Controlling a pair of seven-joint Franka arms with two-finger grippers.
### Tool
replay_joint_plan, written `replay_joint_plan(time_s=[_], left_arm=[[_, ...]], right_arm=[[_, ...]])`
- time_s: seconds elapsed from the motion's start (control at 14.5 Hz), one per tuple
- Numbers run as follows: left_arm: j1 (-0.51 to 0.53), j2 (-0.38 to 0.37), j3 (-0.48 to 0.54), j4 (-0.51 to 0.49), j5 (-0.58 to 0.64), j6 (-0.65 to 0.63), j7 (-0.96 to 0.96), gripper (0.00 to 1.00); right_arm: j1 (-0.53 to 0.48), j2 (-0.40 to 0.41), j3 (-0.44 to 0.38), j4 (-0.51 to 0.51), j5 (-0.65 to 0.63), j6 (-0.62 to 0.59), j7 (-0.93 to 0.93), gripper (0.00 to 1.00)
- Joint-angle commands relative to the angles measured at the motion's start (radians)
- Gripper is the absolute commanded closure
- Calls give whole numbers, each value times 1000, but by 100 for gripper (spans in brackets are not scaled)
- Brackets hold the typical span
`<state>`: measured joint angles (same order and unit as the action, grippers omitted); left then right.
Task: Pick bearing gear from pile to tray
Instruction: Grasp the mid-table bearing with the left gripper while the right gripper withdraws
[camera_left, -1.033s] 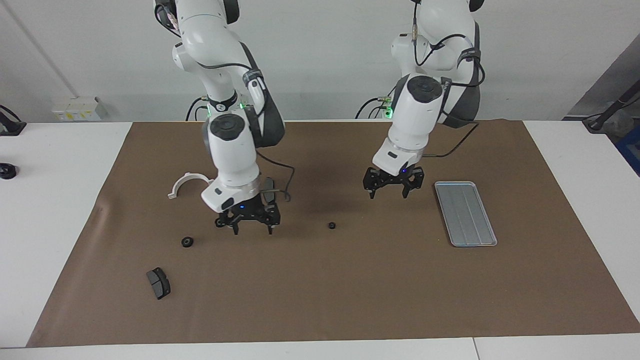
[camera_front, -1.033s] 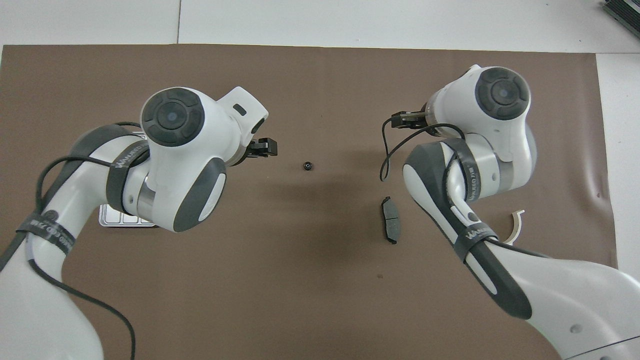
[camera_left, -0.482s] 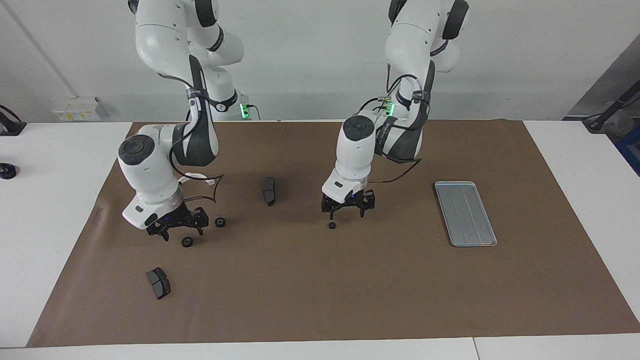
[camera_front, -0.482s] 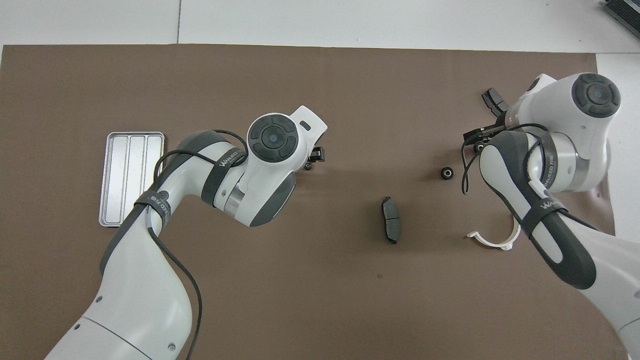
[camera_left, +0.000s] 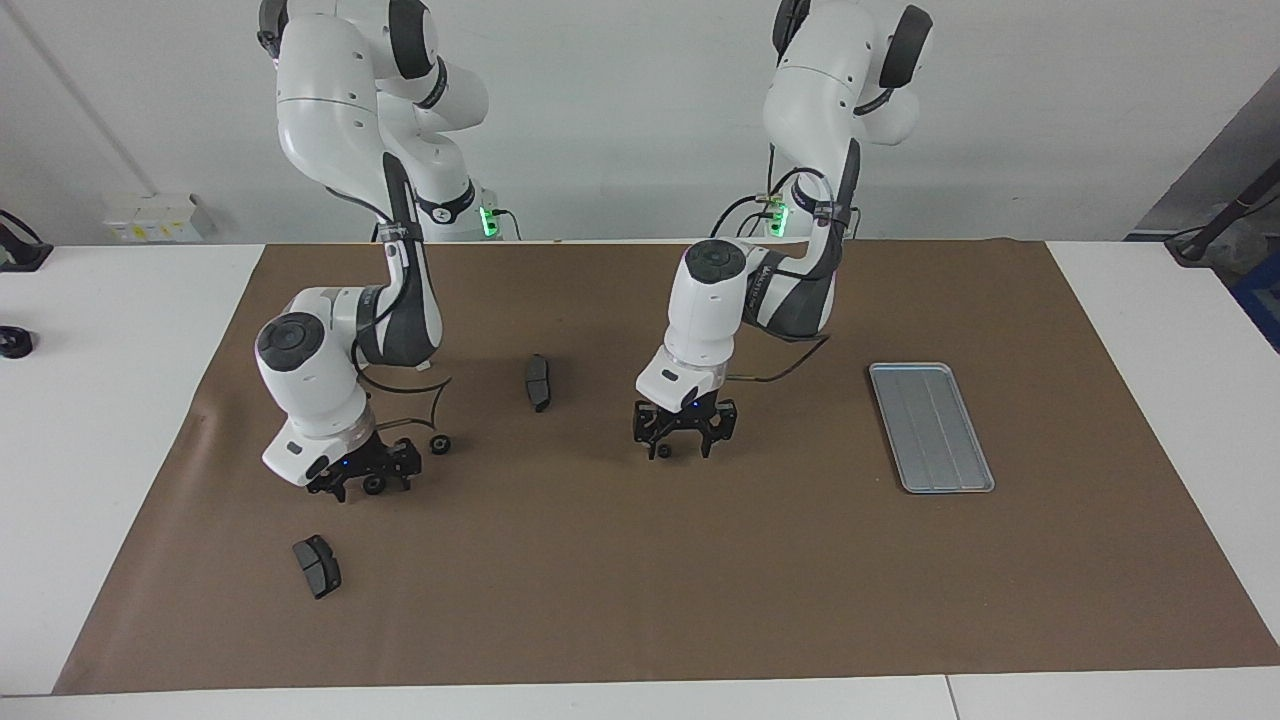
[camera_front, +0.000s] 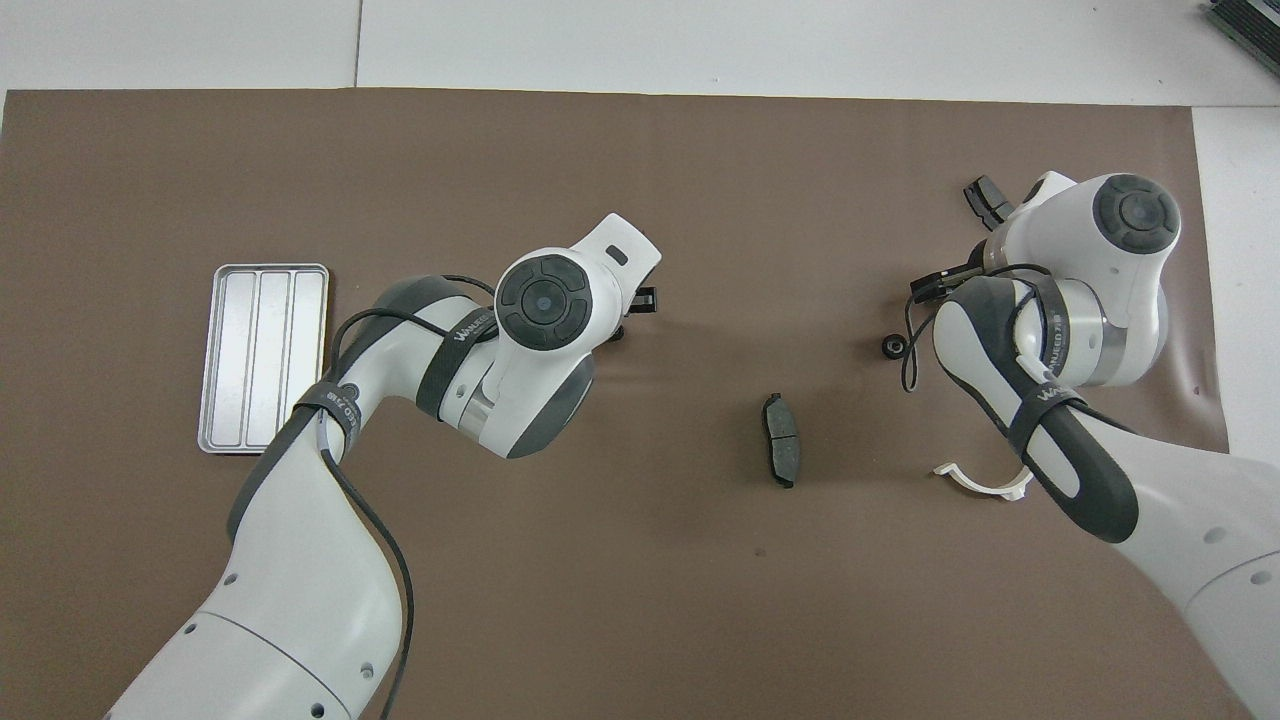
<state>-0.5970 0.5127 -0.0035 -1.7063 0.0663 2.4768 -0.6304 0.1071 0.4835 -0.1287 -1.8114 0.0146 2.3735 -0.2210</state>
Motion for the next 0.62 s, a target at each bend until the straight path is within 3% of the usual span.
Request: replay_joint_plan(time_s=[0.0, 0.55], left_arm=[[-14, -5, 13, -35, 26, 50, -17, 15], [-32, -17, 10, -96, 29, 102, 5, 23]], right_arm=[[-21, -20, 14, -20, 18, -29, -52, 0], [-32, -29, 15, -20, 21, -60, -57, 0]])
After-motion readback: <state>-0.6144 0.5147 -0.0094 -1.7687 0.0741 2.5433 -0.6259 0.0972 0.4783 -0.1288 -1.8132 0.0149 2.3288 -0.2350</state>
